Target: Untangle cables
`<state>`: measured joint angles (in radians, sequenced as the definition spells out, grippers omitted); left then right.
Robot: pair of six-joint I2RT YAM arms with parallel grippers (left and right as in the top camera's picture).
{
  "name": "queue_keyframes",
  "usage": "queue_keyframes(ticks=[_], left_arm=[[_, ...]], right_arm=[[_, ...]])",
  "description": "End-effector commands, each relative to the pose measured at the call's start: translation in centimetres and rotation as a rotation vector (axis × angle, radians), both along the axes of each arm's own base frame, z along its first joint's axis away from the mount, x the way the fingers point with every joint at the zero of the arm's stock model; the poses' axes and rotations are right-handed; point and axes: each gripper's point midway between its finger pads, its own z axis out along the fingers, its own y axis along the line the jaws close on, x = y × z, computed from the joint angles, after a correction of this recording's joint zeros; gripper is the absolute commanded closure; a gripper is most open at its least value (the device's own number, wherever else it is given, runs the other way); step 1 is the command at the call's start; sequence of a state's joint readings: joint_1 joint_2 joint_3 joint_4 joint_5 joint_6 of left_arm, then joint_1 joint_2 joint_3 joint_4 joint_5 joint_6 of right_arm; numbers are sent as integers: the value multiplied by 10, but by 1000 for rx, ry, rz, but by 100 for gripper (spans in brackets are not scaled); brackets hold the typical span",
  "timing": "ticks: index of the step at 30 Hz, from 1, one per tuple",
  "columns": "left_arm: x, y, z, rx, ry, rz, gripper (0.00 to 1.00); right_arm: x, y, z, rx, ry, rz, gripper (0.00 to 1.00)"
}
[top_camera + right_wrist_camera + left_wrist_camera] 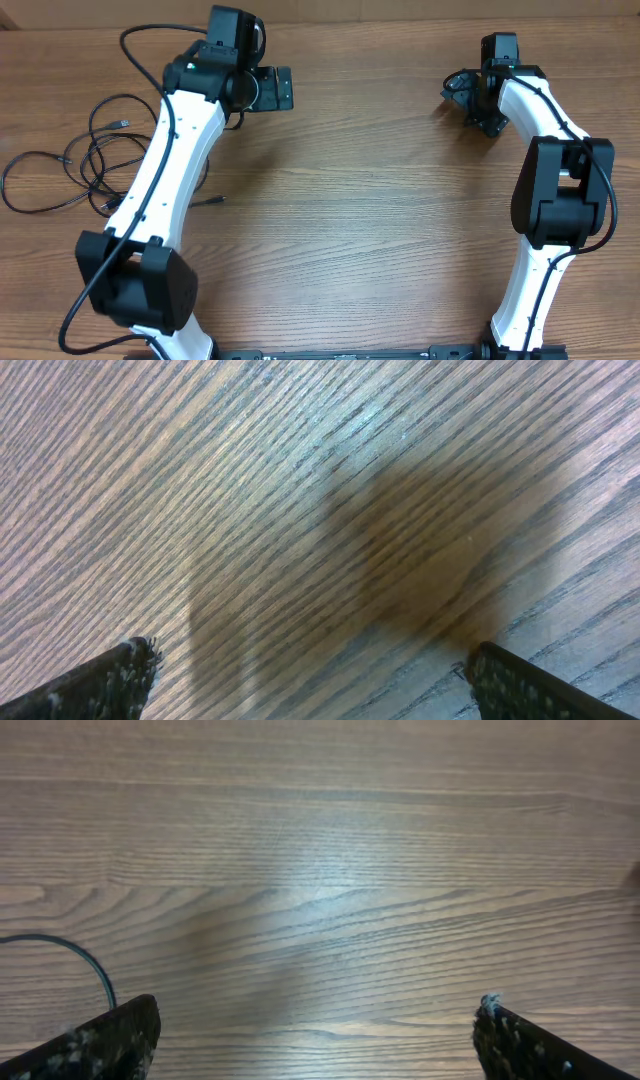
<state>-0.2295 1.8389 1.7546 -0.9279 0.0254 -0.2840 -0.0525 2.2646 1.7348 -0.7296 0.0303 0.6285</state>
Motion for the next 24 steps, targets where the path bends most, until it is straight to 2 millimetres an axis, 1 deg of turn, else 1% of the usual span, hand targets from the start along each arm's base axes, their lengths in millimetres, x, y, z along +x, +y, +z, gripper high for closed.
queue_keyframes(ticks=[1, 3, 4, 5, 6, 7, 8, 10, 12, 14, 17, 18, 21, 23, 24], left_arm=[[-8, -3, 32, -15, -69, -24, 0], [-12, 7, 54, 38, -133, -29, 0], [-13, 15, 72, 55, -189, -1, 0], [-20, 17, 88, 60, -234, -9, 0], [-25, 19, 97, 70, -265, -29, 0], [-28, 19, 103, 83, -313, -54, 0], [-30, 20, 105, 90, -351, -67, 0], [-32, 20, 104, 88, -429, -75, 0], [-36, 21, 97, 74, -498, -69, 0], [-41, 22, 85, 60, -571, -62, 0], [-57, 29, 56, 43, -673, -45, 0], [-62, 33, 49, 36, -702, -34, 0], [-85, 52, 17, -14, -759, 46, 0], [-96, 62, 1, -48, -763, 96, 0], [-106, 70, -14, -74, -754, 137, 0]], right_arm=[[-8, -1, -19, 8, 44, -6, 0], [-8, -1, -19, 8, 44, -6, 0], [-8, -1, -19, 8, 44, -6, 0], [-8, -1, -19, 8, 44, -6, 0], [-8, -1, -19, 8, 44, -6, 0], [-8, -1, -19, 8, 44, -6, 0], [-8, -1, -19, 8, 44, -6, 0], [-8, -1, -19, 8, 44, -6, 0], [-8, -1, -19, 8, 44, -6, 0], [-8, -1, -19, 8, 44, -6, 0], [-8, -1, -19, 8, 44, -6, 0], [-8, -1, -19, 8, 44, -6, 0], [-8, -1, -19, 8, 44, -6, 0], [-8, -1, -19, 8, 44, -6, 0], [-8, -1, -19, 8, 44, -6, 0]])
